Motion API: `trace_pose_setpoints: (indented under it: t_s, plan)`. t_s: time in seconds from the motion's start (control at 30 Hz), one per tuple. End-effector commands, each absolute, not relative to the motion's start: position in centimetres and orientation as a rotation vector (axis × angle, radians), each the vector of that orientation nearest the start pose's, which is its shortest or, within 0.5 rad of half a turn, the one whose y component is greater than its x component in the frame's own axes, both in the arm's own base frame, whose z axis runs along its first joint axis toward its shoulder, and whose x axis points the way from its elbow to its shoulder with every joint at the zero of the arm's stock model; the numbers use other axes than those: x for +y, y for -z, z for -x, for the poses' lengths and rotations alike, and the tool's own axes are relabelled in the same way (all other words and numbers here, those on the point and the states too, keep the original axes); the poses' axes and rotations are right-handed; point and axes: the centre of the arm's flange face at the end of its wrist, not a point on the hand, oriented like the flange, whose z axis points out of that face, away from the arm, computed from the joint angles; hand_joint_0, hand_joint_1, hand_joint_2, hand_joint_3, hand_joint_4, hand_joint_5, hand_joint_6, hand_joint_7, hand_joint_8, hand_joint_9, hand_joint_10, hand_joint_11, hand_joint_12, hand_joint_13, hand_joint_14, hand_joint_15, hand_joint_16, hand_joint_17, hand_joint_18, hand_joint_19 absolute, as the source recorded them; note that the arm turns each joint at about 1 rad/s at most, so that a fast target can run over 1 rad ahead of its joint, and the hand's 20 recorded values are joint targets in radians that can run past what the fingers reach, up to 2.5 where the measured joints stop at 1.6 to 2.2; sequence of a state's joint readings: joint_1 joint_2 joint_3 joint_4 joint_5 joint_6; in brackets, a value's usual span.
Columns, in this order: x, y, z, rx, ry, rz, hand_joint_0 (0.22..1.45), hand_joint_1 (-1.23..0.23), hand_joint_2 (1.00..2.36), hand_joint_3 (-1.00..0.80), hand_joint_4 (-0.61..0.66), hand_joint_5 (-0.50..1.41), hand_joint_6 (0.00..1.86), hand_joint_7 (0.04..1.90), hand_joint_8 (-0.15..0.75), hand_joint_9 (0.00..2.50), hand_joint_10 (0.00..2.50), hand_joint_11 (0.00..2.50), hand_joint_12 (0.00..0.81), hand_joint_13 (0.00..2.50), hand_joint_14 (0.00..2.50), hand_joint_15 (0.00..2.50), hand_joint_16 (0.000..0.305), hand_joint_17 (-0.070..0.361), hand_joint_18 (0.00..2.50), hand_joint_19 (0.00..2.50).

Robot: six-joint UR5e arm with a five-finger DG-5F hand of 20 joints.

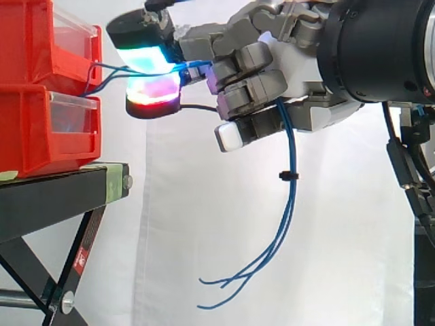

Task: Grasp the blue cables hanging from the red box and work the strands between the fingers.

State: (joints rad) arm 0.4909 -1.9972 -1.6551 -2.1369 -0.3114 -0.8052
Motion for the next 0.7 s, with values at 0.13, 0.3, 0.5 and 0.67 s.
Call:
trace_pose_setpoints:
  t_s: [0.13, 0.3, 0.5, 0.67]
  plan:
    - [7.8, -28.45, -62.98, 0.748, -0.36, -1.224, 1.11, -0.54, 1.02, -0.13, 0.23, 0.3, 0.32, 1.26, 0.369, 1.56, 2.5, 2.5, 0.537, 1.76, 2.5, 1.57, 0.198, 0.149, 2.04, 0.79]
    - [7.81, -28.47, -63.0, 0.745, -0.362, -1.225, 1.16, -0.56, 1.02, -0.16, 0.19, 0.31, 0.54, 1.2, 0.369, 1.56, 2.5, 2.5, 0.537, 1.76, 2.5, 1.57, 0.198, 0.149, 2.04, 0.79]
    - [7.83, -28.52, -63.04, 0.74, -0.366, -1.226, 1.04, -0.67, 1.02, -0.11, 0.22, 0.07, 0.93, 1.03, 0.369, 1.56, 2.5, 2.5, 0.537, 1.76, 2.5, 1.57, 0.198, 0.149, 2.04, 0.79]
    - [7.84, -28.55, -63.07, 0.737, -0.37, -1.227, 0.94, -0.73, 1.01, -0.21, 0.18, -0.09, 1.38, 0.95, 0.369, 1.56, 2.5, 2.5, 0.537, 1.76, 2.5, 1.57, 0.198, 0.149, 2.04, 0.79]
